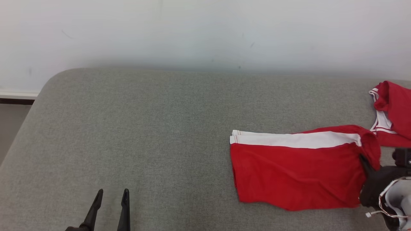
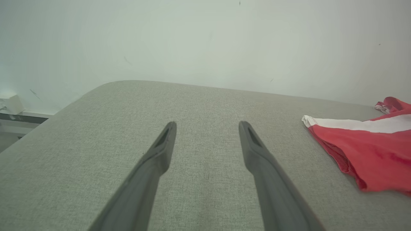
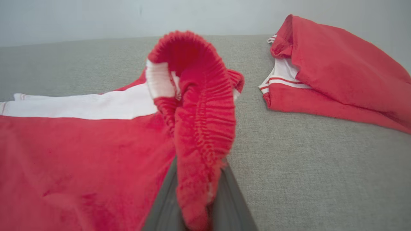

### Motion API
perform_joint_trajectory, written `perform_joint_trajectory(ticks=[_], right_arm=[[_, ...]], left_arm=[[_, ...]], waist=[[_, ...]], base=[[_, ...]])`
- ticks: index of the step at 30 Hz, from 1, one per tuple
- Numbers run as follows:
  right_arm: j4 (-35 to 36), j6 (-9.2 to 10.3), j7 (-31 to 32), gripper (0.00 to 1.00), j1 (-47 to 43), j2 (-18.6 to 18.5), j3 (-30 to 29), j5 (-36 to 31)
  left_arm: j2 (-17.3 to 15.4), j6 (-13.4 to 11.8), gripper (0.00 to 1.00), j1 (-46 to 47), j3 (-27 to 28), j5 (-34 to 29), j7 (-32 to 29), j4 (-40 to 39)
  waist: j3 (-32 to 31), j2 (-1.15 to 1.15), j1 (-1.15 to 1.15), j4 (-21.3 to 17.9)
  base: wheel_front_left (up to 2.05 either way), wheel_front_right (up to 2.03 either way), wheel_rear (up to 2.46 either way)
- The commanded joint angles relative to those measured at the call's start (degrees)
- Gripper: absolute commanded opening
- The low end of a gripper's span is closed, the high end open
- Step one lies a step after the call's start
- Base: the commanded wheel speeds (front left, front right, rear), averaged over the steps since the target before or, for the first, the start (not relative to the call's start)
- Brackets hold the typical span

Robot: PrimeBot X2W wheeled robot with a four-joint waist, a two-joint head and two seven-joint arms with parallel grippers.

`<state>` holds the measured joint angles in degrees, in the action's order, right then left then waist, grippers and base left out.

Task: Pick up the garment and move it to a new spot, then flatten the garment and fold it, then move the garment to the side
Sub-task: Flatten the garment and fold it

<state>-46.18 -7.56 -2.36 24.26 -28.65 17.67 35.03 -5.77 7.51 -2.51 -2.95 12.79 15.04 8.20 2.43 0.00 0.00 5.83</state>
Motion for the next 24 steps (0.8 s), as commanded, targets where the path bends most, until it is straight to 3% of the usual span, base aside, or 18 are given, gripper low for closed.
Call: perform_joint_trajectory(ticks=[1,7,13,18,24], right_arm=[[2.6,0.14,1.93,0.0,0.37,0.06,0.59,1.94],[11.65,0.14,11.45,0.0,-0.19,1.52,1.16,11.33],[18.22,0.13,19.99,0.0,-0.33,3.64,1.53,15.87],[19.85,0.13,24.43,0.0,1.31,8.72,1.7,15.34],[17.68,0.14,25.3,0.0,2.39,13.1,1.82,12.54]], left_arm=[[0.31,-0.1,1.0,-0.88,-0.02,-0.18,0.18,0.22],[0.58,-0.1,1.0,-0.77,-0.4,-0.17,0.18,0.63],[0.87,-0.09,1.0,-0.55,-0.85,0.06,0.18,1.18],[1.3,-0.09,1.0,0.44,-2.21,0.04,0.18,1.75],[0.93,-0.09,1.0,1.57,-2.76,0.6,0.18,2.23]], waist=[[-0.3,0.0,0.0,-0.57],[-0.73,0.0,0.0,-1.1],[-0.84,0.0,0.0,-0.95],[-0.54,0.0,0.0,0.15],[-0.18,0.0,0.0,1.69]], base=[[0.0,0.0,0.0],[0.0,0.0,0.0],[0.0,0.0,0.0],[0.0,0.0,0.0],[0.0,0.0,0.0]])
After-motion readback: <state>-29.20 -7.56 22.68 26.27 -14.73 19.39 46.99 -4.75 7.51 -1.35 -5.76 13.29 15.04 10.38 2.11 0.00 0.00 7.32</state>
